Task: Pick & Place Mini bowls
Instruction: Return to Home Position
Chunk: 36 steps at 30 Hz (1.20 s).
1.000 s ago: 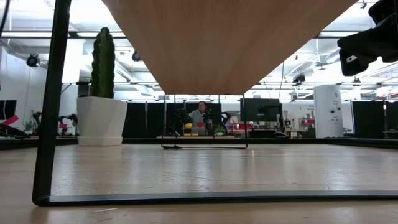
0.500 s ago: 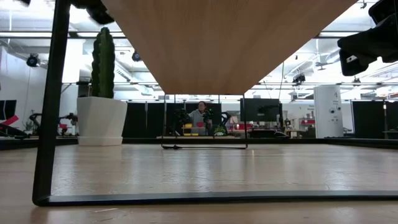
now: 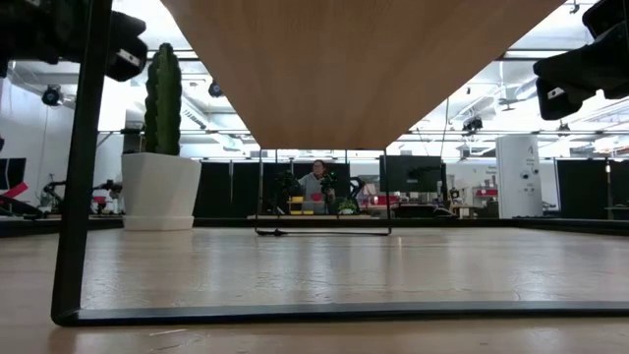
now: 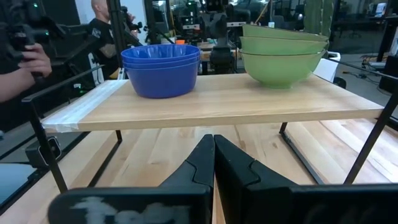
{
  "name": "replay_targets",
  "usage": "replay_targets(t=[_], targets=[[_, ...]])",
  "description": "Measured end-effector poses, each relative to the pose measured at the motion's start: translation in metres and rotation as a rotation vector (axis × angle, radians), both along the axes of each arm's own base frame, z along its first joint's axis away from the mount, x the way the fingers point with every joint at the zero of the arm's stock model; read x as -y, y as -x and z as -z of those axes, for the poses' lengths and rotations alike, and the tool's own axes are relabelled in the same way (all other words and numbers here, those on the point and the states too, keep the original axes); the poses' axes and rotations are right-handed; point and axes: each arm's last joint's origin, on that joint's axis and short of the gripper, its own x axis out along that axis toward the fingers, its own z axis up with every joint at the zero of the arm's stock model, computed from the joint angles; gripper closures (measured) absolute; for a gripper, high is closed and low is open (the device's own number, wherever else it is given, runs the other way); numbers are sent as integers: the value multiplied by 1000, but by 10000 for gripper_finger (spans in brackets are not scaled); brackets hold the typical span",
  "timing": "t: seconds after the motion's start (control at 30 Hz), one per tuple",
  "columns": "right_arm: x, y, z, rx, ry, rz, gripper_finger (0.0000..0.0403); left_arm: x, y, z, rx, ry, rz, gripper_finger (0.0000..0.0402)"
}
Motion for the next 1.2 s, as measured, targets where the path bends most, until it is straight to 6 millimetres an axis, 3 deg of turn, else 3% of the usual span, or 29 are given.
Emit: replay_targets(t=[0.2, 0.73, 1.2], targets=[[0, 0, 0, 0, 0, 0, 394, -5, 9, 10, 58, 4, -135, 401], [0, 0, 0, 0, 0, -1, 394, -5, 5, 67, -99, 22, -143, 402], [0, 0, 0, -1, 0, -1, 394, -4, 4, 69, -144, 14, -136, 401]])
